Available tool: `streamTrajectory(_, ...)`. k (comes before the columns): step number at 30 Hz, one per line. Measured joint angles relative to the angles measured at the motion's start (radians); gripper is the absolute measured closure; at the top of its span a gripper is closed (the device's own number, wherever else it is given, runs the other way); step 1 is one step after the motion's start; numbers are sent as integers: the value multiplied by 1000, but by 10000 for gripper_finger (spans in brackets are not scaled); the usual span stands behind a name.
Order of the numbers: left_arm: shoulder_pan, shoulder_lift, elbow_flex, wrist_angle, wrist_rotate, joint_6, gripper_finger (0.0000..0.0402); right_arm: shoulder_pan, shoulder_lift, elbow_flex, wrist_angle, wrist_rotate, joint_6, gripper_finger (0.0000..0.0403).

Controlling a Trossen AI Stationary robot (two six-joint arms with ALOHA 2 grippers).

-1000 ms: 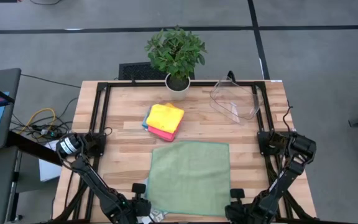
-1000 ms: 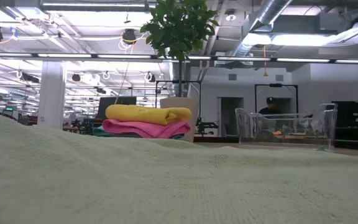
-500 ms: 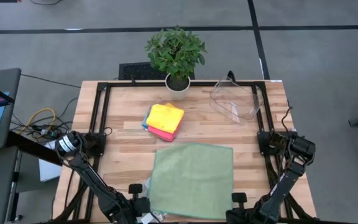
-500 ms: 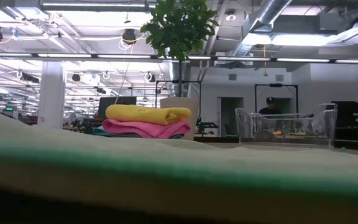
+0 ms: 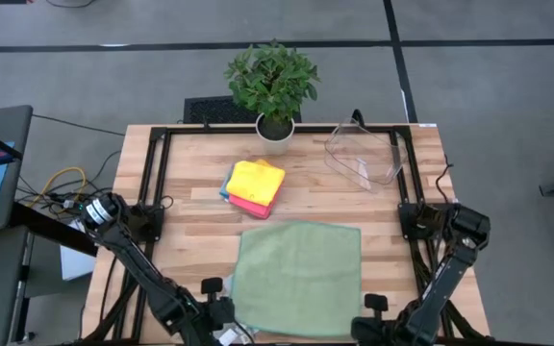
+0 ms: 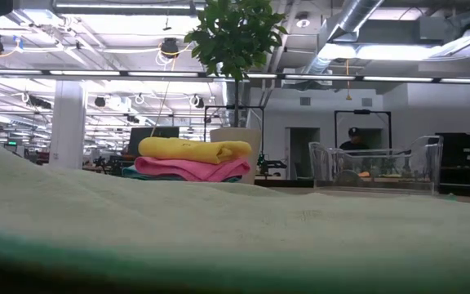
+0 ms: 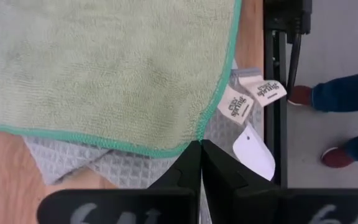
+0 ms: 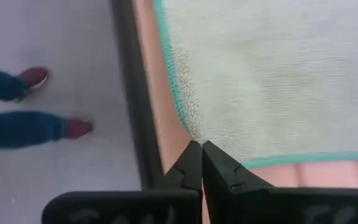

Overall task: Fold microfiber towels
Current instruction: Fold the light green microfiber towel

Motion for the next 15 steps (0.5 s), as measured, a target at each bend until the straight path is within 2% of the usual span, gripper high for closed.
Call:
streamTrajectory(5, 30, -26, 0, -27, -4, 4, 401, 0, -66, 0, -137, 48, 112, 382)
streamTrajectory(9, 66, -77, 0, -72, -63, 14, 401, 0, -117, 0, -297, 51, 214, 374)
streamTrajectory(15, 152, -128, 0, -155, -95, 131, 401, -31, -160, 2, -530, 66, 317, 380)
